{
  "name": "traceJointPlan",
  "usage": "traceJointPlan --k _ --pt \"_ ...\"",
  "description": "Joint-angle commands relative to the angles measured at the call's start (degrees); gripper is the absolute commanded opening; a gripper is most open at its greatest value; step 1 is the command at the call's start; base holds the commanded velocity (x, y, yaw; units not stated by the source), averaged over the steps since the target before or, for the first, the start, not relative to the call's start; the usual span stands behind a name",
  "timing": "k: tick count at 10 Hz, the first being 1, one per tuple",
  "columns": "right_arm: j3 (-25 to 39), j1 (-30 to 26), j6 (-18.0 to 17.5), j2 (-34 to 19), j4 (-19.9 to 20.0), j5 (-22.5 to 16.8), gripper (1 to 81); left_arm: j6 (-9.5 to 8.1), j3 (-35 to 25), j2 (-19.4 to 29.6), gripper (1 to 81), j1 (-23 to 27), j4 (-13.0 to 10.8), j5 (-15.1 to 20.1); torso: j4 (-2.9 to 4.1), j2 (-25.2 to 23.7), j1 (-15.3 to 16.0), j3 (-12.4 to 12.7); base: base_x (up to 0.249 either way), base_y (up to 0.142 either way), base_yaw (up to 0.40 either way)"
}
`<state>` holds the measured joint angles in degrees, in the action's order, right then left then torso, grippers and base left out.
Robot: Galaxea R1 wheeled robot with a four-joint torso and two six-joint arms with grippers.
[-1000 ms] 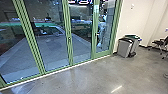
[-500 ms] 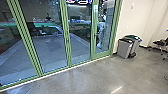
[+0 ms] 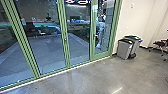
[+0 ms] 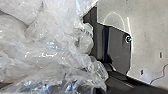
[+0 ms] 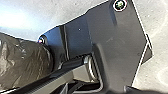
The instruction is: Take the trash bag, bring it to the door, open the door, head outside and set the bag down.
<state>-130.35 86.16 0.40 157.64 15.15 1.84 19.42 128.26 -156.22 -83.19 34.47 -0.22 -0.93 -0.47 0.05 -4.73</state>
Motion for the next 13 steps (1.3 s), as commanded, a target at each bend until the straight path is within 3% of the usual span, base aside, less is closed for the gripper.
traceJointPlan --k 1,13 --pt "-0.24 -2.61 0.13 -0.55 -0.65 -3.6 81.1 0.18 -0.64 0.82 1.0 2.63 -0.55 4.35 0.0 0.0 0.0 0.0 0.144 -0.083 0.0" --pt "-0.94 -2.44 0.13 0.07 -1.18 -3.6 81.1 0.18 0.24 0.29 1.0 2.63 -0.81 4.35 0.0 0.0 0.0 0.0 0.143 -0.083 0.0"
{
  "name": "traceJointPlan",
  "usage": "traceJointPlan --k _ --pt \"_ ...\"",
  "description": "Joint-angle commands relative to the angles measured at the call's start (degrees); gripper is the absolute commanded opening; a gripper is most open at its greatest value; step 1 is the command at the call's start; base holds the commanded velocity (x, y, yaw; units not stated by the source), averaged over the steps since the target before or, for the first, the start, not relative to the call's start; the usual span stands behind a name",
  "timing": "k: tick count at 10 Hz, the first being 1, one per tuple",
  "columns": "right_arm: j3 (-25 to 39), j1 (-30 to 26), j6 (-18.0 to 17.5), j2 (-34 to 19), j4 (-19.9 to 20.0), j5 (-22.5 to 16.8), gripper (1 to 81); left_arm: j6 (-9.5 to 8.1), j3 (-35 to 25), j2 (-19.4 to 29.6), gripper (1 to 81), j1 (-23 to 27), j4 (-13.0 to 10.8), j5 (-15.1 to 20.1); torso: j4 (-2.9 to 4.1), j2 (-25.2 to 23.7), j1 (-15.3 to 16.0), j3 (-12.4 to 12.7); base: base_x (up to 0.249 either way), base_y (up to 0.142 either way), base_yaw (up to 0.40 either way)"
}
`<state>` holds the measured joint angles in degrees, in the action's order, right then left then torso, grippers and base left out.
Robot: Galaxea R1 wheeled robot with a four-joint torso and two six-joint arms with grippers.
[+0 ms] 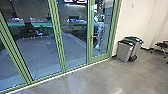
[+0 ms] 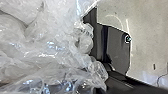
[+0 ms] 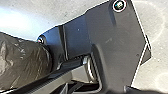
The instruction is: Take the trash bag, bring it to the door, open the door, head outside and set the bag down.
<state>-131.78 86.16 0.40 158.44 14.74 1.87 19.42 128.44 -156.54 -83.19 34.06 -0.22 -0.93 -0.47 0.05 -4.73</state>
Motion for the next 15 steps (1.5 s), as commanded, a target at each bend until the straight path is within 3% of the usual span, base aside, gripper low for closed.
traceJointPlan --k 1,15 --pt "0.48 -2.43 0.13 -0.73 -0.76 -3.71 81.1 0.18 0.59 0.35 1.0 2.63 -0.4 4.35 0.0 0.0 0.0 0.0 0.143 -0.084 0.0" --pt "0.39 -2.61 0.13 -0.64 -0.85 -3.62 81.1 0.18 1.2 -0.01 1.0 2.63 -0.4 4.44 0.0 0.0 0.0 0.0 0.144 -0.086 0.0"
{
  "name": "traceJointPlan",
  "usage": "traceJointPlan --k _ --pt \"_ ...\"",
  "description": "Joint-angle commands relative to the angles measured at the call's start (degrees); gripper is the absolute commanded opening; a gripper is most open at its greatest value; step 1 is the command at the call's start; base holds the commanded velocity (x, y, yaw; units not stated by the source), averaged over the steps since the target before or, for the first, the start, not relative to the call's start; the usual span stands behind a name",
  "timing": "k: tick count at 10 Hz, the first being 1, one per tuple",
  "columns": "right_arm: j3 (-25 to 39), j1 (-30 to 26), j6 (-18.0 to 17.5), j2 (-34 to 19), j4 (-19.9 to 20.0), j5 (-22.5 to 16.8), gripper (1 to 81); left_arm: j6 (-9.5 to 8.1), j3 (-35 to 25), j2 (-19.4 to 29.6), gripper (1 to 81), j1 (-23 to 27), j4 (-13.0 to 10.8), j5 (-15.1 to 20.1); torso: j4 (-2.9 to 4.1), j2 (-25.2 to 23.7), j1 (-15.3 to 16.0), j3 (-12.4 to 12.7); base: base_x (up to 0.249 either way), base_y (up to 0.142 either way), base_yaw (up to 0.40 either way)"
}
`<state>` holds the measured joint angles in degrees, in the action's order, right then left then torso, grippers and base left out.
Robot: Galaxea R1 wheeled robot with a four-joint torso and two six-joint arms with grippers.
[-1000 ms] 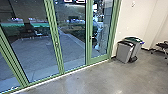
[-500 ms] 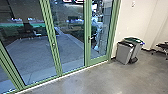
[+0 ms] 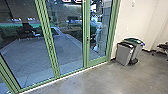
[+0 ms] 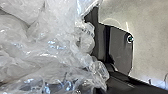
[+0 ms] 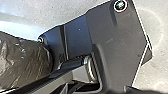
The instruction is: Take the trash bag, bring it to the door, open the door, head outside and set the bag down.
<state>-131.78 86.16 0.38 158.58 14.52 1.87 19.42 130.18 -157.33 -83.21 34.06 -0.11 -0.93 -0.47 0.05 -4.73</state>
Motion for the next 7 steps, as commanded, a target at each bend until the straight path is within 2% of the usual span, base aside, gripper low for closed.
traceJointPlan --k 1,7 --pt "0.13 -2.61 0.15 -0.69 -0.63 -3.62 81.1 0.18 -0.54 0.87 1.0 2.66 -0.4 4.33 0.0 0.0 0.0 0.0 0.143 -0.084 0.0" --pt "-0.04 -2.61 0.15 -0.51 -0.81 -3.71 81.1 0.18 -0.54 0.79 1.0 2.66 -0.4 4.33 0.0 0.0 0.0 0.0 0.143 -0.077 0.0"
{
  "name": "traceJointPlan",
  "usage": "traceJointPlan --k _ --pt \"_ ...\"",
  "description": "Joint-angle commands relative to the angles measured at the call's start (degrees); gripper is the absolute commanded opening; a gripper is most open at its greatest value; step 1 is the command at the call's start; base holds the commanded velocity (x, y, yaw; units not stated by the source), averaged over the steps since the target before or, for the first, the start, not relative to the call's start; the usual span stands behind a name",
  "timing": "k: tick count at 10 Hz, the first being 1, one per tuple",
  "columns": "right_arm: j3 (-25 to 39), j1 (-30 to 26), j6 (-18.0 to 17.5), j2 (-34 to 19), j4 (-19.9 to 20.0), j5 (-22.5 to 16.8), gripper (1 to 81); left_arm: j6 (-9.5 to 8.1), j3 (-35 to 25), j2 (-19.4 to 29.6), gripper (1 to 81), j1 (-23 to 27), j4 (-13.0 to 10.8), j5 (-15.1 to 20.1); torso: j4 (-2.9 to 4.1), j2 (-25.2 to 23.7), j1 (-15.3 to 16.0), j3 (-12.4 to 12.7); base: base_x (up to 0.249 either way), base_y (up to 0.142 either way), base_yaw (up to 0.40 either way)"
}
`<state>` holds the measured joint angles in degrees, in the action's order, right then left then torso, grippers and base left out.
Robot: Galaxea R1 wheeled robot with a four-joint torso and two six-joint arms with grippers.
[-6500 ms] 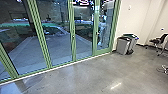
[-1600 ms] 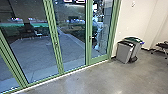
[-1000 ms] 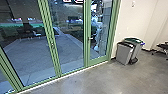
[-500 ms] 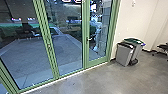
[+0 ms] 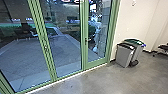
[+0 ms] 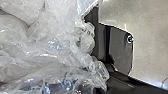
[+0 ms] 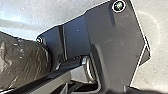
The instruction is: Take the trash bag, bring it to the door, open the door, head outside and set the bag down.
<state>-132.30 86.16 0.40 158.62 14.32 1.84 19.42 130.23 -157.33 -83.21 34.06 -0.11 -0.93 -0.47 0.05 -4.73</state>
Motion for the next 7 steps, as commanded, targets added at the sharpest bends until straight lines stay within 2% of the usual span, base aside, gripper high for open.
traceJointPlan --k 1,6,7 --pt "0.48 -2.53 0.13 -0.48 -0.61 -3.69 81.1 0.18 -0.59 0.79 1.0 2.66 -0.4 4.33 0.0 0.0 0.0 0.0 0.144 -0.068 0.0" --pt "0.48 -2.53 0.13 -0.48 -0.7 -3.69 81.1 0.18 -0.59 0.79 1.0 2.66 -0.4 4.33 0.0 0.0 0.0 0.0 0.144 -0.065 0.0" --pt "0.48 -2.61 0.13 -0.48 -0.7 -3.6 81.1 0.18 -0.59 0.79 1.0 2.66 -0.4 4.33 0.0 0.0 0.0 0.0 0.144 0.0 0.0"
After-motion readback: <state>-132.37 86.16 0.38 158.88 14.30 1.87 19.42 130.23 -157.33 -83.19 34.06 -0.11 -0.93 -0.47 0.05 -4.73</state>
